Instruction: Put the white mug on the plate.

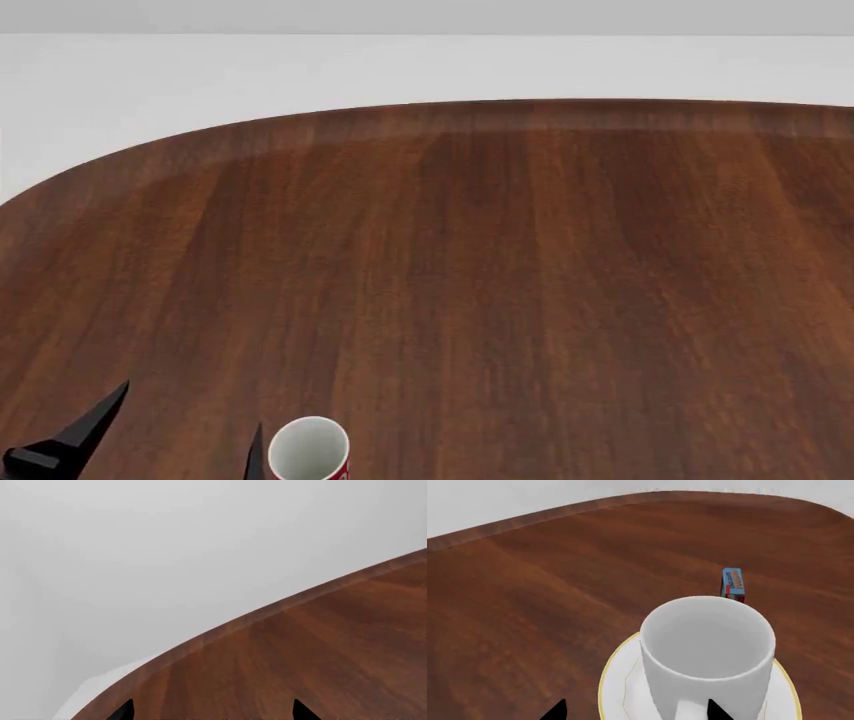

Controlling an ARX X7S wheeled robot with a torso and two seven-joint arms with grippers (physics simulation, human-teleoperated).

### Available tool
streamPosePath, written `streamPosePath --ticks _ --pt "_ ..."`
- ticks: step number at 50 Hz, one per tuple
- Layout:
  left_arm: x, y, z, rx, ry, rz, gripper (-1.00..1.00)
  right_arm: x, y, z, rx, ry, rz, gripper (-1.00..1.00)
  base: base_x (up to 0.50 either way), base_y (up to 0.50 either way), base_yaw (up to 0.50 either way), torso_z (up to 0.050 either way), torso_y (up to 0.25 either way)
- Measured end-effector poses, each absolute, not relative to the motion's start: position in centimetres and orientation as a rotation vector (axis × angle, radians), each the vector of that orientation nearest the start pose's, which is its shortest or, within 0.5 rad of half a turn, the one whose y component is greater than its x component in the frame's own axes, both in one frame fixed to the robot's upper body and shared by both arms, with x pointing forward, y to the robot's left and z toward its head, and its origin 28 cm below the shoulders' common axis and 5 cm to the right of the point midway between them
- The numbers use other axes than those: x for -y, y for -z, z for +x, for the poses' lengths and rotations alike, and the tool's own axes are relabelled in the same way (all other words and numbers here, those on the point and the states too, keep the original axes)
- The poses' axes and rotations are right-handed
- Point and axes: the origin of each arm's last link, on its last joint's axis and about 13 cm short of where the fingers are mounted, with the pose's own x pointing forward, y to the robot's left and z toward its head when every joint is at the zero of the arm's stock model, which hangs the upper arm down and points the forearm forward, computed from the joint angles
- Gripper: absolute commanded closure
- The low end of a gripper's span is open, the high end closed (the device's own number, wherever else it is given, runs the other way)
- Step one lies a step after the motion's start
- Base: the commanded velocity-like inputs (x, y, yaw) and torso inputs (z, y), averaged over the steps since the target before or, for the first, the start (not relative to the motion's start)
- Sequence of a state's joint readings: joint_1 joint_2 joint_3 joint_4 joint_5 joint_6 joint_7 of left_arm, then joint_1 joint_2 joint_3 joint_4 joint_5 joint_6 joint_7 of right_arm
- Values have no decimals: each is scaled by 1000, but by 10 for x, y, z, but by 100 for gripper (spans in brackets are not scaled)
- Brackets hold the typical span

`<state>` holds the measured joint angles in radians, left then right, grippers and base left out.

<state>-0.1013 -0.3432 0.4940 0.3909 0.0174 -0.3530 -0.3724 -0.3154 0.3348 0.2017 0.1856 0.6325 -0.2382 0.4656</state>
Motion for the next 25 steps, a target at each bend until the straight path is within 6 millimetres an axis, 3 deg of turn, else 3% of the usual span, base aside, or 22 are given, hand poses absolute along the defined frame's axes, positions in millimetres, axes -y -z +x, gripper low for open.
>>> streamPosePath --ticks 25 --pt "-188 -69 205 114 100 336 -100 205 -24 112 -46 741 104 -100 0 0 0 0 0"
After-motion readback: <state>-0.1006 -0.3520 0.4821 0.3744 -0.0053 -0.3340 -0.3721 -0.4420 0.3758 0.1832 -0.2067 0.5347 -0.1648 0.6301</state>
